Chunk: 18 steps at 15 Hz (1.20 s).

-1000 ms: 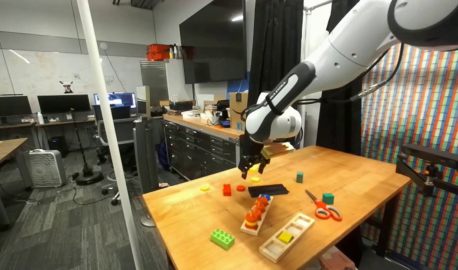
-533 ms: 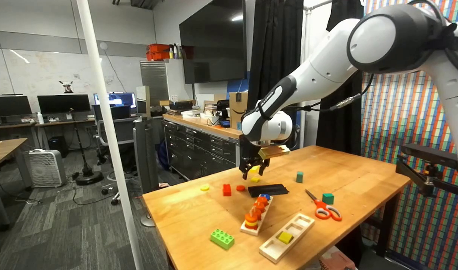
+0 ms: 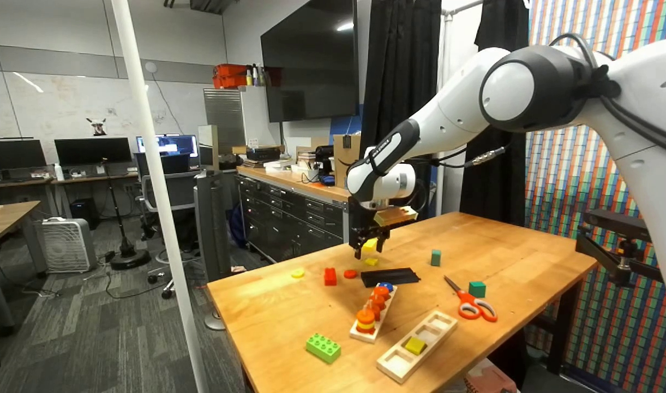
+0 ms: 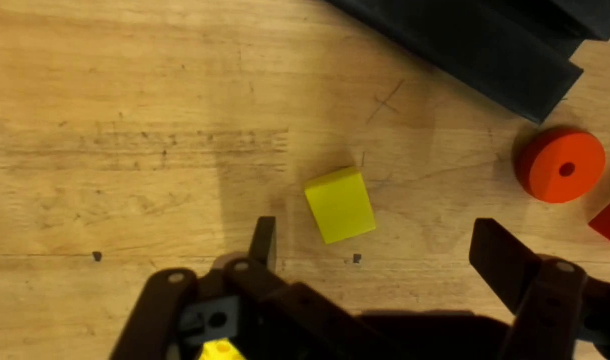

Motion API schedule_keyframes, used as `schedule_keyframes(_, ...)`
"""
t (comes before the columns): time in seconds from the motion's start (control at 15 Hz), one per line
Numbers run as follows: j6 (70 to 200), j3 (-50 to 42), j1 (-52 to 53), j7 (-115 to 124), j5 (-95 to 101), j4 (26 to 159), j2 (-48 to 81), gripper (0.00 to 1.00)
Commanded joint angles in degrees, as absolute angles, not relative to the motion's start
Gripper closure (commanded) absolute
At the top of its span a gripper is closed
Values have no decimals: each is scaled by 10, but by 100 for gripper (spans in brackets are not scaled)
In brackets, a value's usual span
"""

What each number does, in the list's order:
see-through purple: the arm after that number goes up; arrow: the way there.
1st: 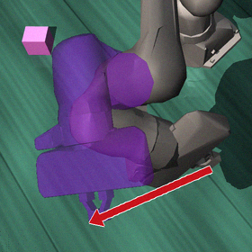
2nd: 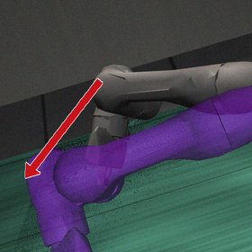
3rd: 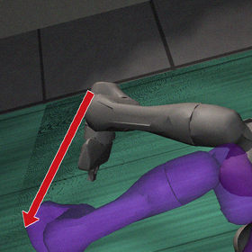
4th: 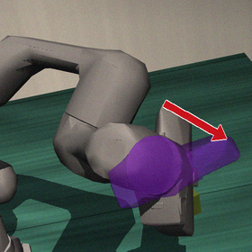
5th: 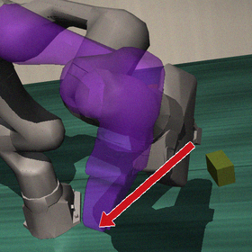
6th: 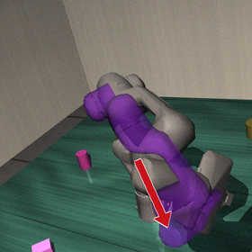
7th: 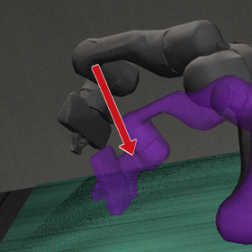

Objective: Put the yellow square in its empty wooden pod

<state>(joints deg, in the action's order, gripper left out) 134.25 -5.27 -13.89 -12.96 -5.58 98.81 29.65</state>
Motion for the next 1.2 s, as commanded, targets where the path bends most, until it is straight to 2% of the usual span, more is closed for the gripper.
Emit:
schedule_keyframes(0.0, 1282, -46, -157, -186, -40, 931, 324, 0)
schedule_keyframes(1.13, 1238, -21, -192, -353, -40, 861, 385, 0)
